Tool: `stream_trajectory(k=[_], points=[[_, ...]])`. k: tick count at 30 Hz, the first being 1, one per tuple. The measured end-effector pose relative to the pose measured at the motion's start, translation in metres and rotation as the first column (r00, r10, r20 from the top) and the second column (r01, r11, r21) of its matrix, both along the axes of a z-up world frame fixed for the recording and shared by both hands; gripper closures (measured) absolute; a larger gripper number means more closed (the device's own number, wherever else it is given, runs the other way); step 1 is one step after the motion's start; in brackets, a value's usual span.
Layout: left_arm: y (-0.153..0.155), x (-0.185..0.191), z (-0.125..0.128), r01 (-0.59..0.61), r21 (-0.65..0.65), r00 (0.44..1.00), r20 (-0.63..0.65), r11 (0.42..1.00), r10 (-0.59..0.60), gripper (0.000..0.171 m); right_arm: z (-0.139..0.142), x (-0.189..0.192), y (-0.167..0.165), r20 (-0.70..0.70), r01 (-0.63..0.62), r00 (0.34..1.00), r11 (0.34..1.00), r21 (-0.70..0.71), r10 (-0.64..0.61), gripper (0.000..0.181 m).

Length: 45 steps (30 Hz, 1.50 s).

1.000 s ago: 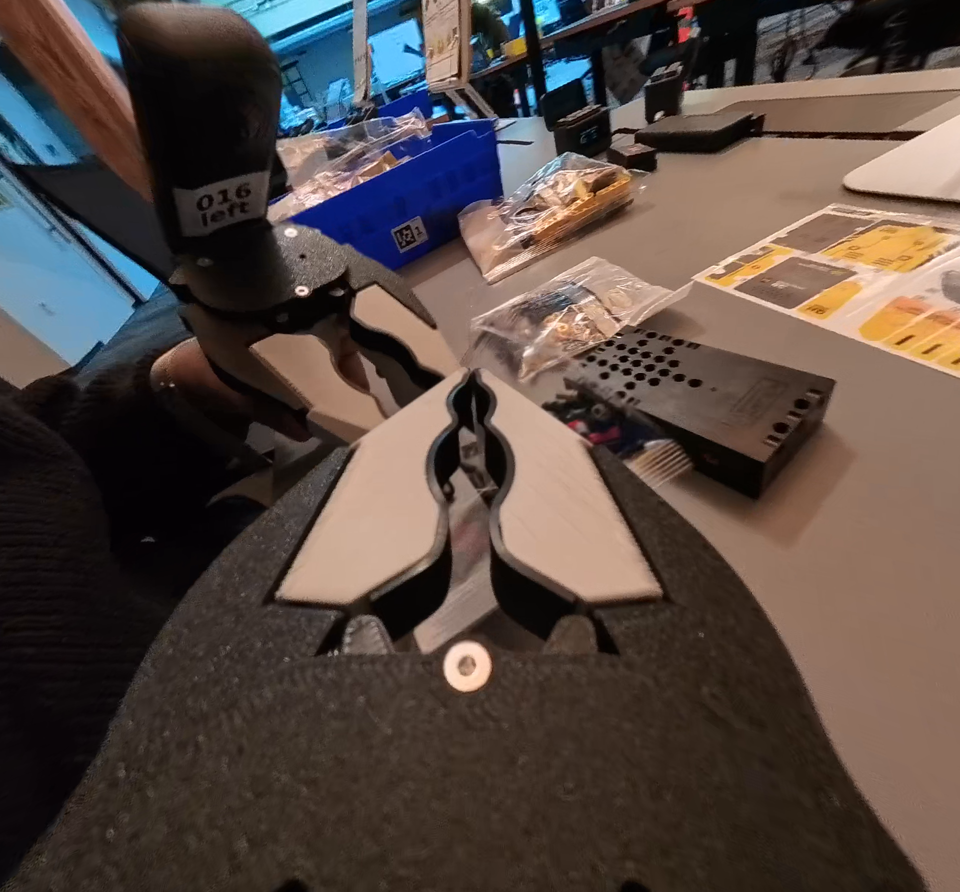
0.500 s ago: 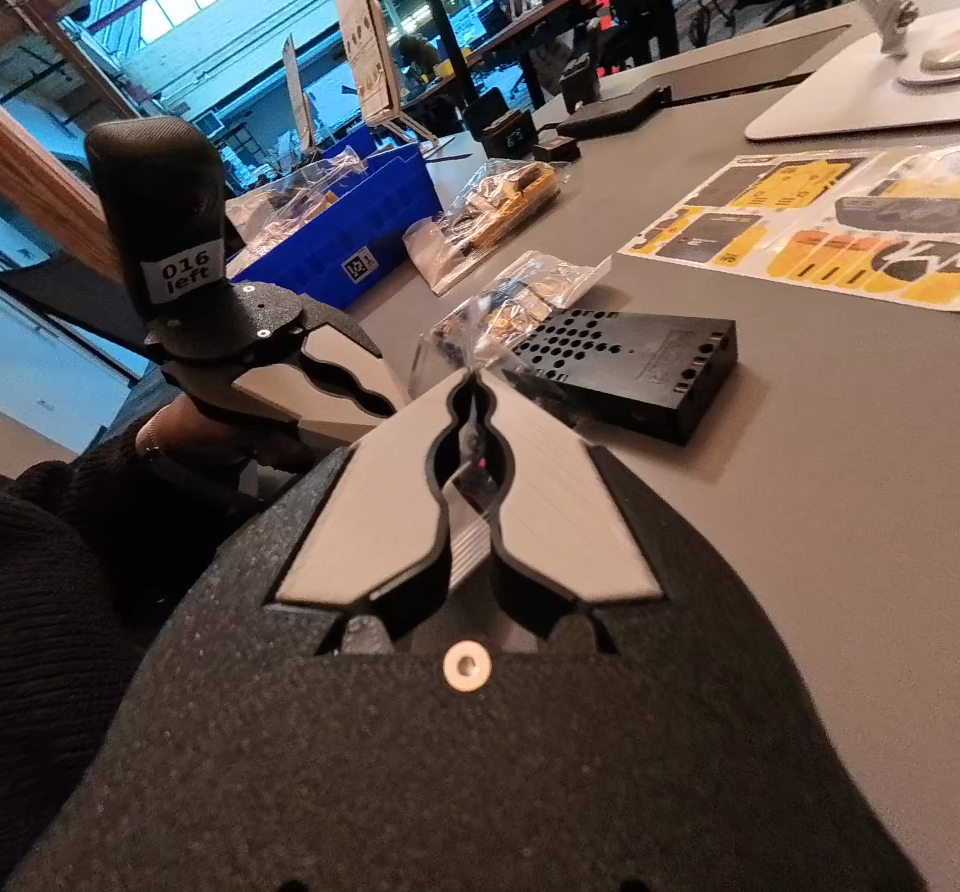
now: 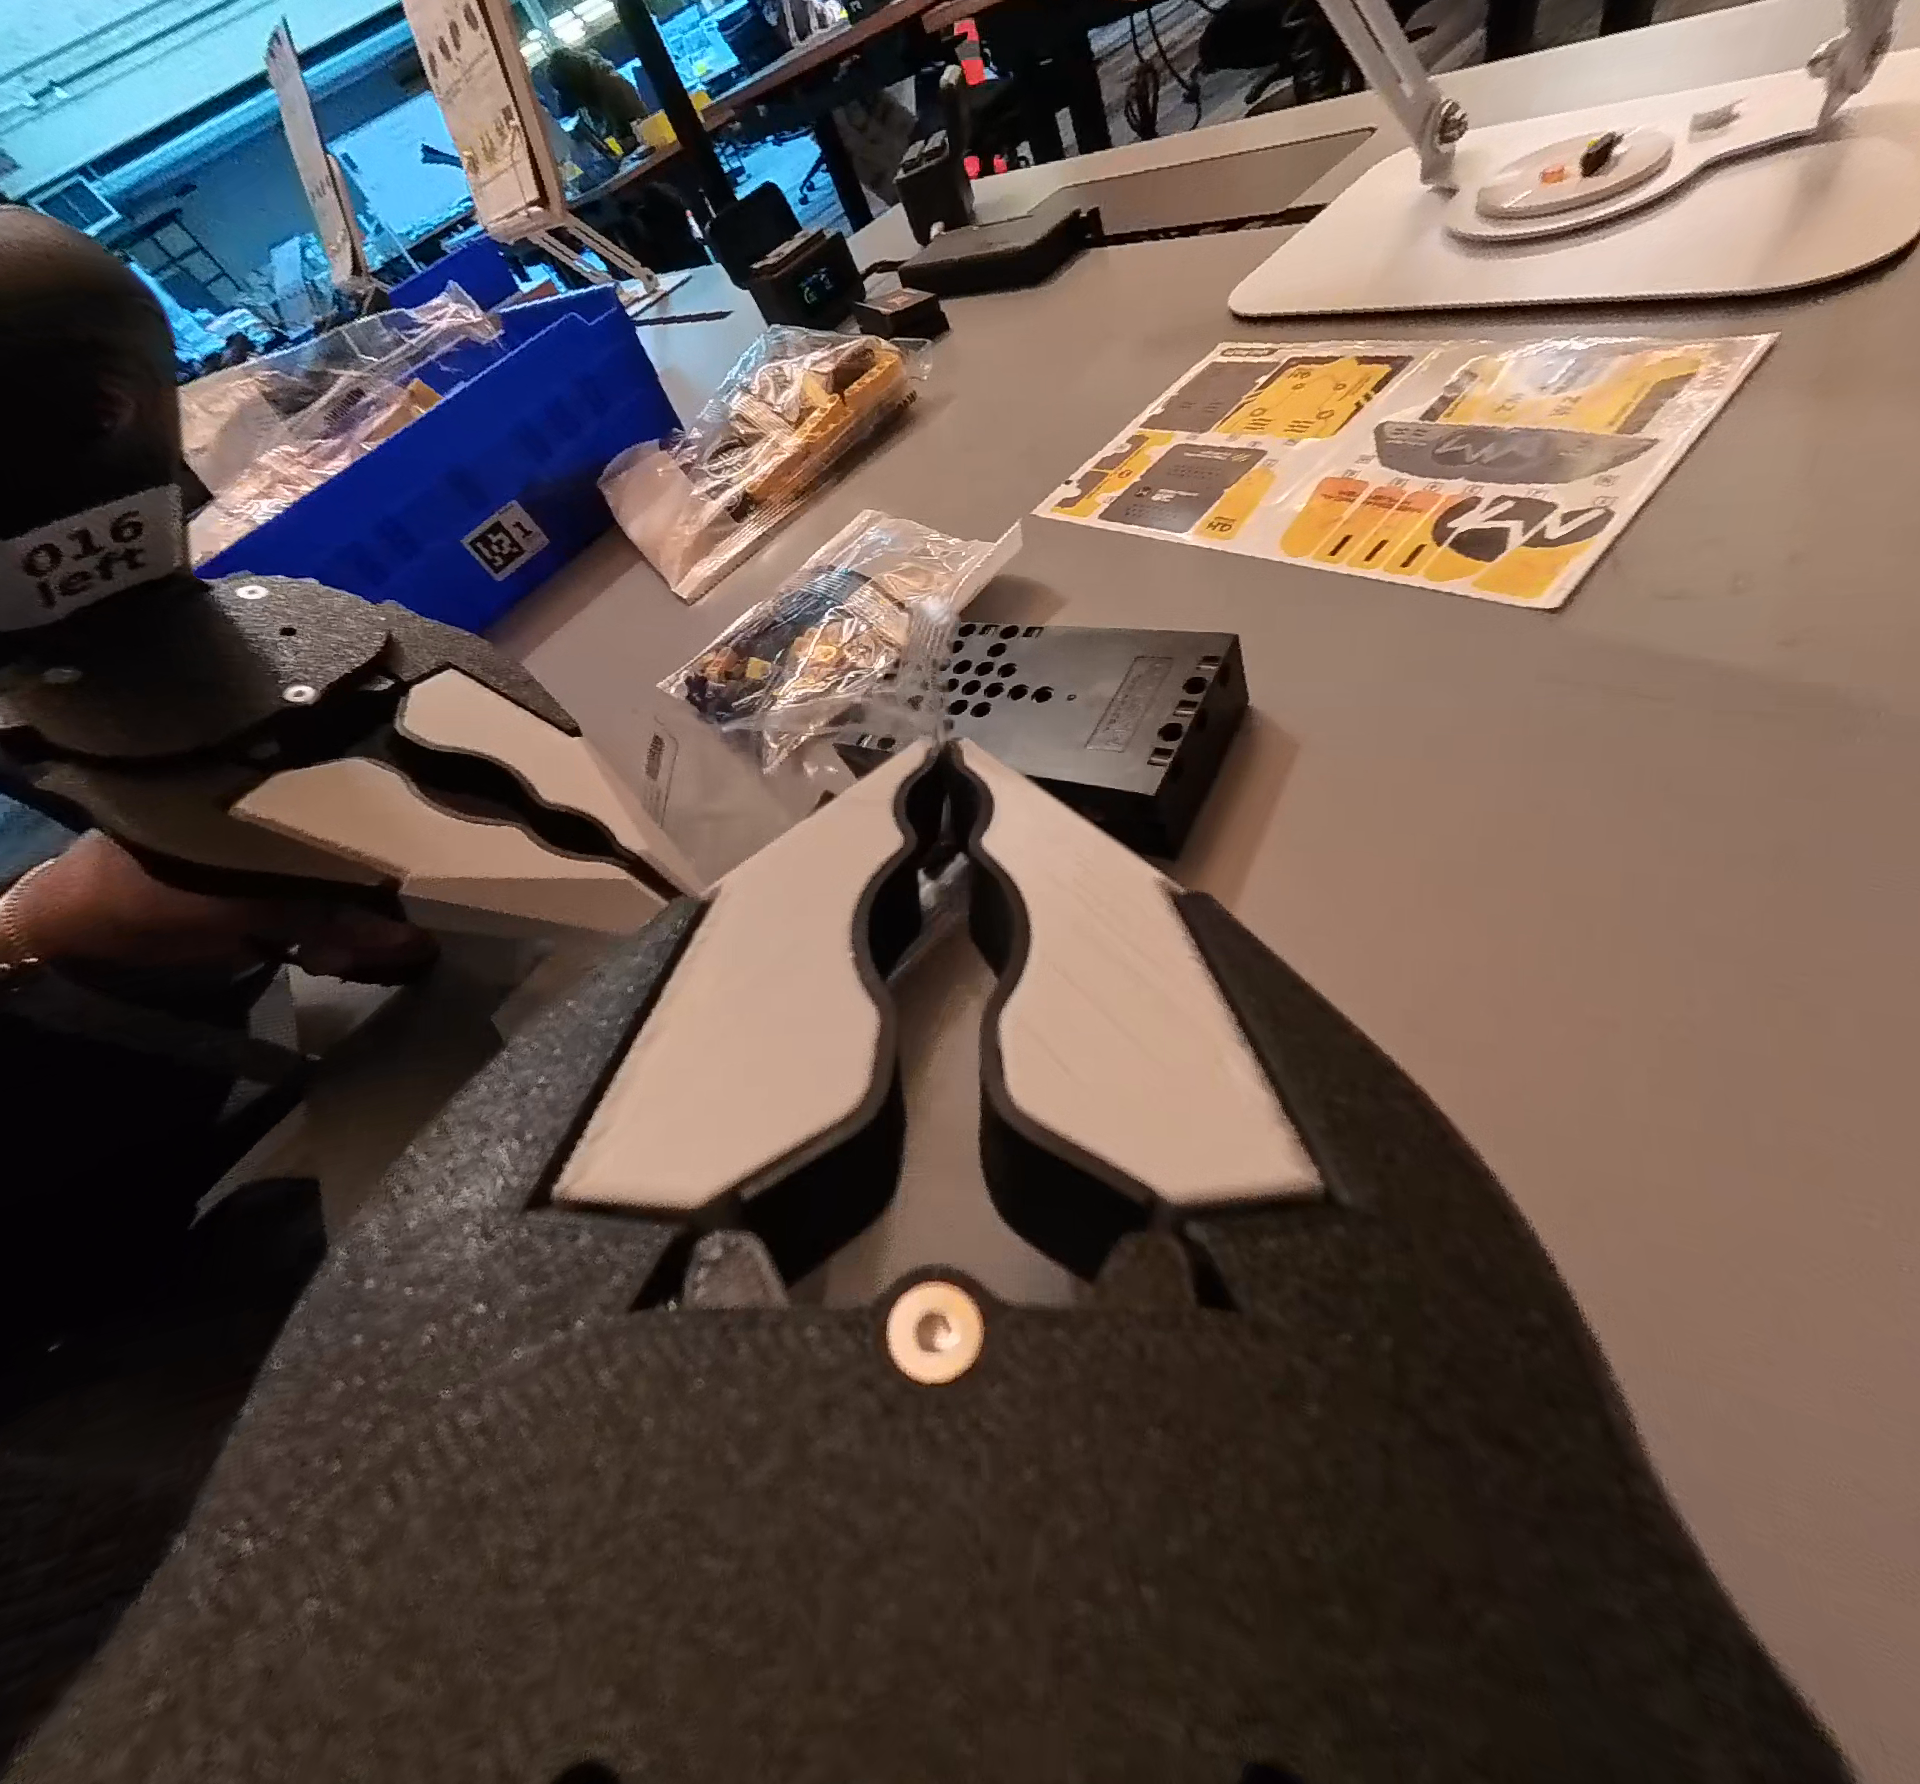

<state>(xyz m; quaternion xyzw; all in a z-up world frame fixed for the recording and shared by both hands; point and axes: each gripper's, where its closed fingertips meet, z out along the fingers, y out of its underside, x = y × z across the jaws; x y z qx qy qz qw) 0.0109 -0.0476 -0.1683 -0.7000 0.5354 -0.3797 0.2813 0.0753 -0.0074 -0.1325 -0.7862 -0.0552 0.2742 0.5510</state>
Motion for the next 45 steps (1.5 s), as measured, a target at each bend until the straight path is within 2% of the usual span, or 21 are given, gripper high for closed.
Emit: stream_trajectory(k=[9,12,18,24,26,28,32,36,41,45], points=[[-0.003,-0.002,0.000,0.027,0.001,1.000,-0.005,1.000,-0.027,0.171,-0.003,0.008,0.003,0.109,0.080,0.991,0.997,0.009,-0.080,0.181],[-0.005,-0.002,-0.002,0.041,0.008,0.999,-0.018,0.999,-0.041,0.171,-0.003,0.021,0.005,0.204,0.138,0.968,0.990,0.044,-0.144,0.181],[-0.005,-0.001,-0.002,0.042,0.022,0.999,-0.017,0.999,-0.041,0.171,-0.003,0.020,0.005,0.214,0.131,0.967,0.990,0.050,-0.139,0.181],[0.000,0.002,0.002,0.002,0.051,1.000,0.010,0.999,-0.003,0.170,0.002,0.009,0.000,0.105,0.008,0.994,0.999,0.045,-0.013,0.181],[-0.003,0.004,0.004,0.010,0.037,1.000,0.019,0.999,-0.010,0.156,0.002,0.006,-0.001,0.098,-0.010,0.995,0.999,0.047,0.006,0.181],[-0.003,0.004,0.007,0.006,0.030,1.000,0.030,1.000,-0.007,0.153,0.002,0.003,-0.002,0.123,-0.019,0.992,0.999,0.051,0.012,0.181],[0.001,-0.004,0.026,0.000,0.015,0.997,0.081,1.000,-0.001,0.152,0.003,-0.004,-0.006,0.177,-0.044,0.984,0.996,0.073,0.030,0.181],[0.020,-0.020,0.045,-0.055,-0.010,0.988,0.143,0.998,0.055,0.152,0.004,-0.010,-0.012,0.133,-0.109,0.986,0.992,0.055,0.101,0.181],[0.055,-0.042,0.033,-0.172,0.037,0.982,0.091,0.984,0.168,0.151,0.013,0.000,-0.021,0.012,-0.174,0.985,0.984,0.039,0.173,0.181],[0.065,-0.045,0.024,-0.204,0.033,0.977,0.076,0.978,0.201,0.151,0.011,0.011,-0.026,0.020,-0.197,0.980,0.980,0.016,0.197,0.181]])
